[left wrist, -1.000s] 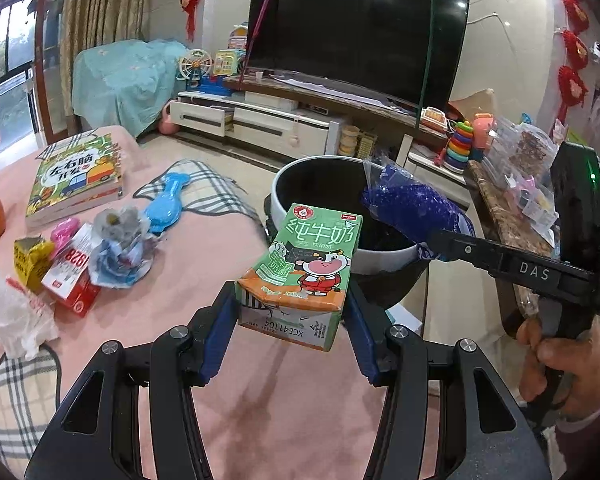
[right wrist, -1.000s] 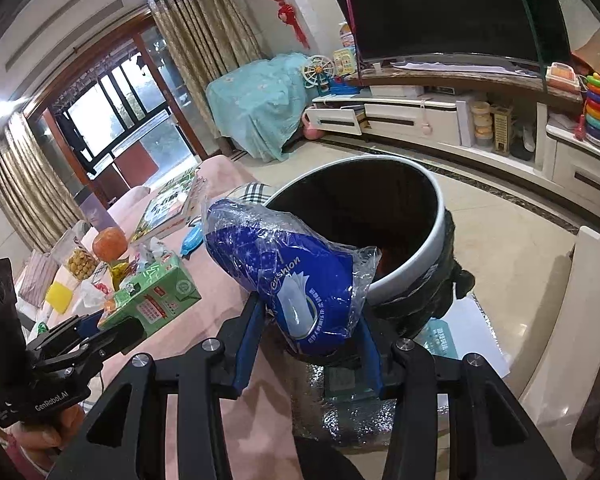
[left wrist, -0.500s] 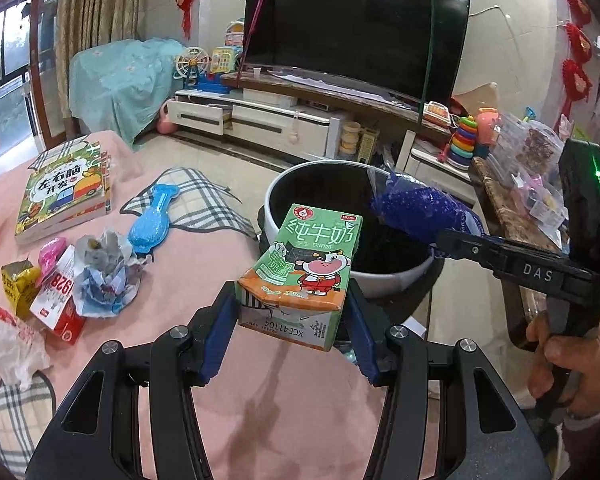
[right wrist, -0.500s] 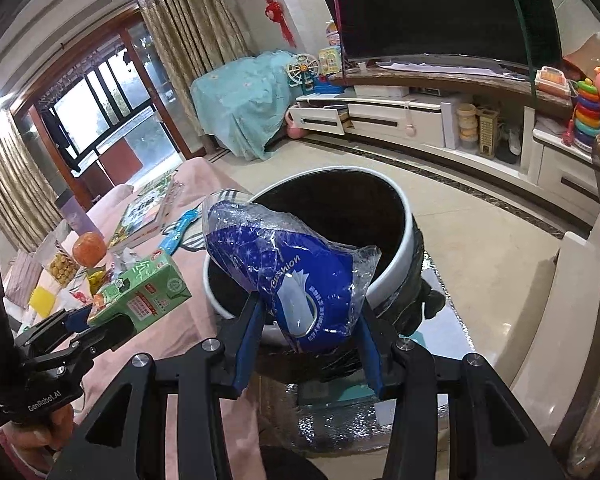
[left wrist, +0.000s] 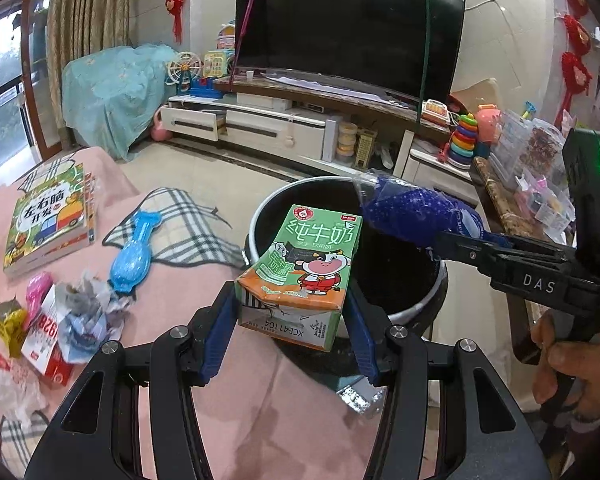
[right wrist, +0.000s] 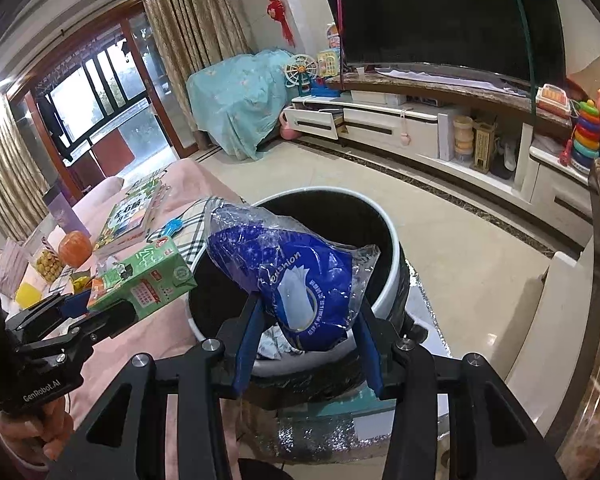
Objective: Collect trash
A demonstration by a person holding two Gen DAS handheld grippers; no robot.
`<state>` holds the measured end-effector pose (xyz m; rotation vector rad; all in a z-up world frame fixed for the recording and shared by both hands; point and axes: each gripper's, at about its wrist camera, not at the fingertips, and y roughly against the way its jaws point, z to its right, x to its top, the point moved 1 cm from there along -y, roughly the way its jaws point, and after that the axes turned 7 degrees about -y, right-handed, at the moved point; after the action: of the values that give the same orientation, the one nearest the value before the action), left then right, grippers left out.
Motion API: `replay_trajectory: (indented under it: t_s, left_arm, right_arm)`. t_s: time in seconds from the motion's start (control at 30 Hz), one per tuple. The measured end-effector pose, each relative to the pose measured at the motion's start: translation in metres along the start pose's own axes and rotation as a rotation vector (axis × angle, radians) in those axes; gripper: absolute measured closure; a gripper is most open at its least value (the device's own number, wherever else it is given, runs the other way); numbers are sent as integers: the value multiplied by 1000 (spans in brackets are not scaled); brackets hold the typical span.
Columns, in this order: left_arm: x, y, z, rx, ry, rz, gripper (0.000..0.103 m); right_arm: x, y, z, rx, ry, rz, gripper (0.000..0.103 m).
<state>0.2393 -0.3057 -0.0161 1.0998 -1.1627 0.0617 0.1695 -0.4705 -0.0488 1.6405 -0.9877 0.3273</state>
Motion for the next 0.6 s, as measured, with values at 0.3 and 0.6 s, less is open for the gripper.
replay_trajectory:
  t_s: [0.3, 0.6]
  left_arm:
    - [12, -16, 7, 11, -28, -15, 51]
    - [20, -32, 8, 12, -33, -40, 51]
  right_arm:
    - [9, -15, 0, -37, 37, -27, 58]
    - [13, -26, 0, -50, 46, -53, 58]
